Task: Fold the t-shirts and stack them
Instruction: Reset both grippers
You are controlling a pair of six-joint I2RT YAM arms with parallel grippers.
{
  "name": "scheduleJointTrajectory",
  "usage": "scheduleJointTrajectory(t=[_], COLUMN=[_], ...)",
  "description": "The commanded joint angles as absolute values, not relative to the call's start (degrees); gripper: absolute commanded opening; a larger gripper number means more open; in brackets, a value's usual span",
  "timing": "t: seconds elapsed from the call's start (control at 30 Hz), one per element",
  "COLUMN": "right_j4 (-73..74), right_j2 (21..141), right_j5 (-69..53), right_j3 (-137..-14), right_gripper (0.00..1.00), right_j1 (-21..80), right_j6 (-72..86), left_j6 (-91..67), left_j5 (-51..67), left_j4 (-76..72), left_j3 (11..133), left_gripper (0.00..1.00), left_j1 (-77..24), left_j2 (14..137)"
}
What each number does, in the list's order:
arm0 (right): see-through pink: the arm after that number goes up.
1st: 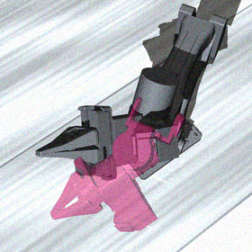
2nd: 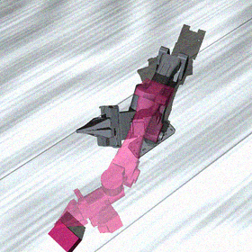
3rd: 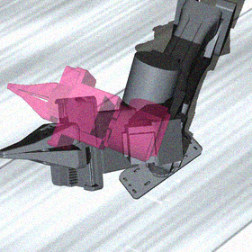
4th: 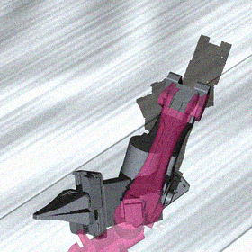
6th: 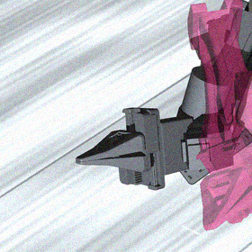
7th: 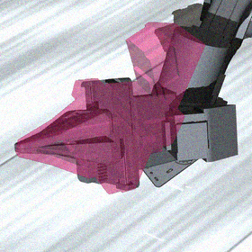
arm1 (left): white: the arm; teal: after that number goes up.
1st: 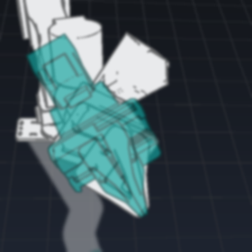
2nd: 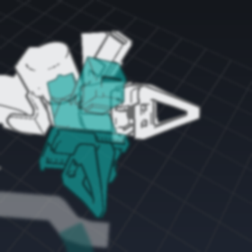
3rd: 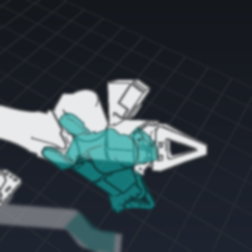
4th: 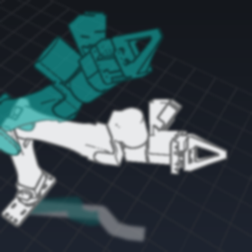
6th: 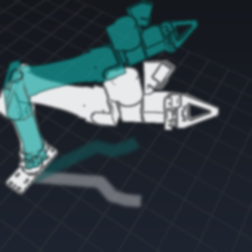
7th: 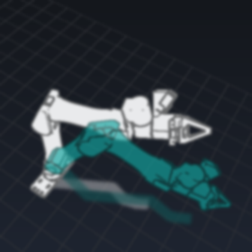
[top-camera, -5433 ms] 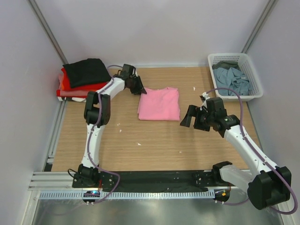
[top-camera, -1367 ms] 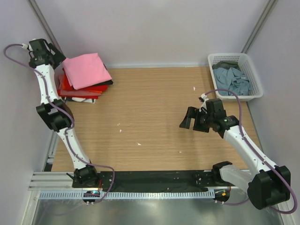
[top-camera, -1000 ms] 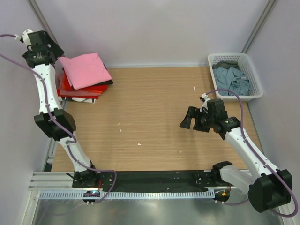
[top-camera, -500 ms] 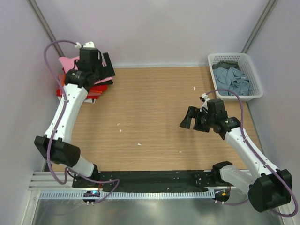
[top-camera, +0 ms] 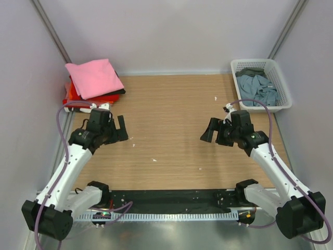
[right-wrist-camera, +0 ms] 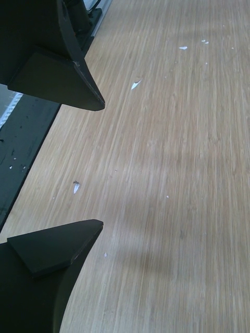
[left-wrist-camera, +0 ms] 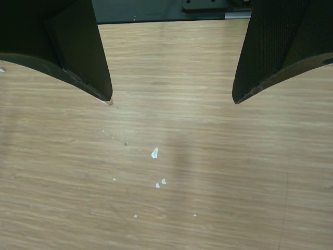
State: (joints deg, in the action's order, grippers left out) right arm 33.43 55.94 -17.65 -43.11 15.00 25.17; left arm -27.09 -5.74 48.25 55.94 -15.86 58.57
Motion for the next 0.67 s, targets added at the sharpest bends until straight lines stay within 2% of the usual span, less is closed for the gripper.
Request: scheduleJointTrajectory(t=[0.0,0.23,0.63], right_j4=[32.52,33.40,34.10], right_j2=[56.51,56.16,55.55], right_j5=[-15.82,-10.83,-7.56], right_j3=[-43.86,-44.38,-44.56], right_gripper=[0.92,0.92,0.92], right_j1=[15.29,15.21,15.29], right_j6=[25.31,25.93,27.42], left_j6=[-27.77,-27.07,-27.25], left_j5=[-3.78,-0.27,-2.72], left_j4=[46.67,44.38,45.26], left_j3=[52.74,51.85,51.94], left_gripper=[0.98,0.98,0.98], left_j1=[-16.26,-17.14,-17.31], left_j2=[53.36,50.01,46.50])
